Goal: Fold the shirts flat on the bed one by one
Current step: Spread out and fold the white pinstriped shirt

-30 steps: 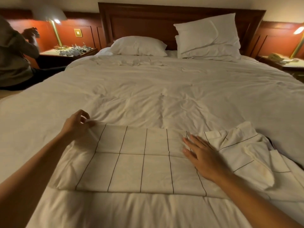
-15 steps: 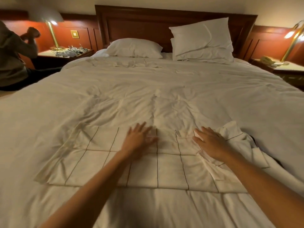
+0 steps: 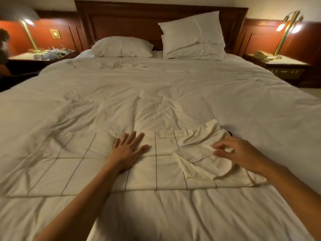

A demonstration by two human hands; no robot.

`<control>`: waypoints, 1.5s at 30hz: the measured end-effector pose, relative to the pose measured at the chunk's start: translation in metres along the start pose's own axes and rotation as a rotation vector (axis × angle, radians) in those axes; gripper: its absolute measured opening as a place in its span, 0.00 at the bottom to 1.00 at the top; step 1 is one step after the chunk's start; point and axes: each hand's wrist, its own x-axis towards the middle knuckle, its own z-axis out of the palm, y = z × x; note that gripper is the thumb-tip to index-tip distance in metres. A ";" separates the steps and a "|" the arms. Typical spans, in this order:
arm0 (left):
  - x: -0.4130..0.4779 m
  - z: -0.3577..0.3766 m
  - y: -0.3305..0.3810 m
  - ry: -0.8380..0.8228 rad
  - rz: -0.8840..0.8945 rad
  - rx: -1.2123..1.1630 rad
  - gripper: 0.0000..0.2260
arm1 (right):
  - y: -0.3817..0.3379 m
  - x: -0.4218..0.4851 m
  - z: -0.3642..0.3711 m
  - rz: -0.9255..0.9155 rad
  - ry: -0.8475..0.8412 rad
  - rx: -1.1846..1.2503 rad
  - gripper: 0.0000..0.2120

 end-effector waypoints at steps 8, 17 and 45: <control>-0.025 -0.016 0.054 0.108 0.358 -0.279 0.23 | 0.033 -0.017 -0.026 -0.154 -0.145 -0.152 0.28; -0.042 0.017 0.184 -0.032 0.653 -0.358 0.12 | 0.033 -0.025 -0.016 -0.237 -0.106 -0.211 0.22; 0.030 -0.019 0.190 0.026 -0.140 -1.285 0.16 | -0.017 0.079 -0.032 0.167 0.262 0.464 0.11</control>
